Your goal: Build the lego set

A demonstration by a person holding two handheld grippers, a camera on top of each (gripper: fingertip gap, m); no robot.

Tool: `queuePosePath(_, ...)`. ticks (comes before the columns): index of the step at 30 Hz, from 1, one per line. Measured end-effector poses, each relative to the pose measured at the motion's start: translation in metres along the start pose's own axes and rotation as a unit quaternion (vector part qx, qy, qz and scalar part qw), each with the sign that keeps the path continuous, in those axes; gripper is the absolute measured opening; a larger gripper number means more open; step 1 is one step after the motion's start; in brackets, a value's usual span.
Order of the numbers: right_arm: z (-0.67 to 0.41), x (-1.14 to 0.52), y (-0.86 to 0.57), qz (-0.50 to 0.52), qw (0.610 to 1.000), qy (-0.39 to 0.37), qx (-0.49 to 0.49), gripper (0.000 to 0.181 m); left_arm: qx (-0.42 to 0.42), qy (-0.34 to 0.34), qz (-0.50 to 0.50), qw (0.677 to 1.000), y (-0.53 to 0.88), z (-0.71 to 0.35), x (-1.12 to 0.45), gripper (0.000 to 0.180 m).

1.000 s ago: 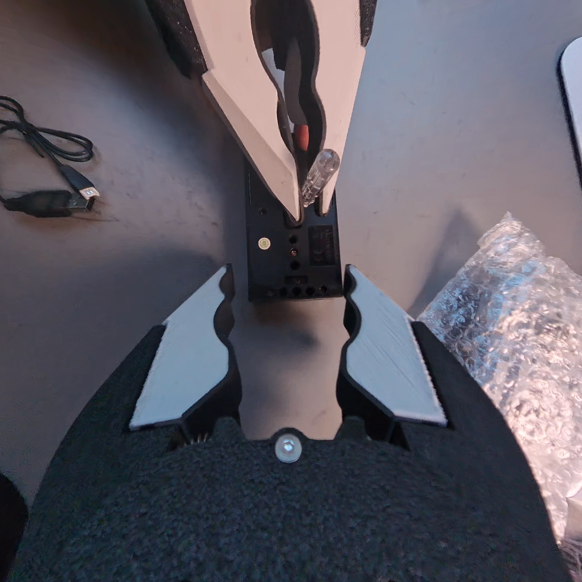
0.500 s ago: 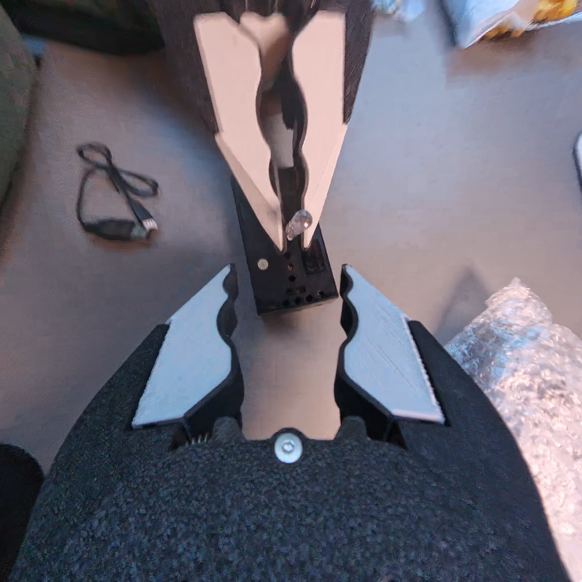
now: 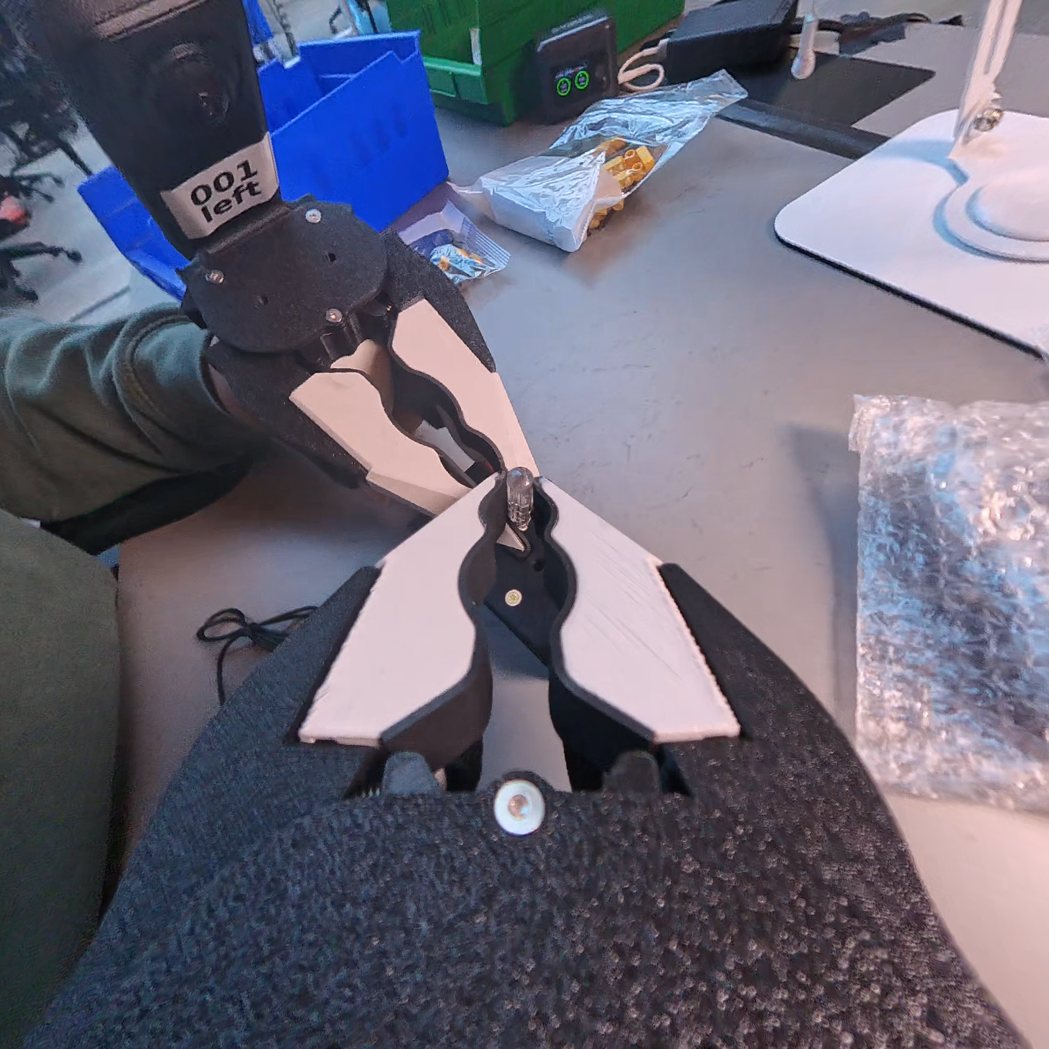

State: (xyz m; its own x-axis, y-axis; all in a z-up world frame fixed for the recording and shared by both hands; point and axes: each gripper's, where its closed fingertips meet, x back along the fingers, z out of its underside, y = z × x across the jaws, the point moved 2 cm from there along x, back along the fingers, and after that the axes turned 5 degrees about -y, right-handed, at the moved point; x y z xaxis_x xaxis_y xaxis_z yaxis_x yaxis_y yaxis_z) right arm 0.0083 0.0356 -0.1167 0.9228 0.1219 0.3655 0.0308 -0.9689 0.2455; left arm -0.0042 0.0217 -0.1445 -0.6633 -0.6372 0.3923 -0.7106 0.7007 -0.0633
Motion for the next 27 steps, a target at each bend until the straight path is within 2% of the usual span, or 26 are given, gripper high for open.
queuePosePath(2,-0.002,-0.002,0.002,-0.038,0.998,0.024,0.053,0.006,-0.002,0.01,0.013,1.0,0.0,0.003,0.002,0.011)
queuePosePath(5,-0.004,-0.007,0.007,-0.118,0.982,0.071,0.13,0.006,0.011,0.018,0.064,0.998,-0.005,0.007,0.007,0.025)
queuePosePath(10,-0.005,-0.012,0.012,-0.23,0.937,0.129,0.228,0.006,0.015,-0.001,0.082,0.997,-0.001,0.003,0.012,0.012)
queuePosePath(15,-0.006,-0.012,0.008,-0.267,0.929,0.137,0.217,0.006,0.006,-0.002,0.067,0.998,-0.001,0.002,0.01,0.008)
queuePosePath(18,-0.006,-0.011,0.004,-0.224,0.949,0.114,0.189,0.007,0.013,-0.002,0.055,0.998,0.001,0.002,0.009,0.008)
queuePosePath(20,-0.008,-0.009,0.001,-0.16,0.969,0.08,0.168,0.017,0.015,-0.001,0.048,0.999,0.001,0.002,0.009,0.008)
queuePosePath(23,-0.012,-0.004,0.005,-0.057,0.997,0.008,0.046,0.018,0.013,-0.002,0.039,0.999,0.001,0.002,0.008,0.007)
queuePosePath(25,-0.006,0.0,0.008,0.006,1.0,-0.03,-0.005,0.019,0.008,0.0,0.035,0.999,0.001,0.001,0.007,0.008)
queuePosePath(27,0.0,0.001,0.014,0.047,0.997,-0.055,-0.006,0.019,0.004,0.001,0.03,1.0,0.001,0.001,0.007,0.008)
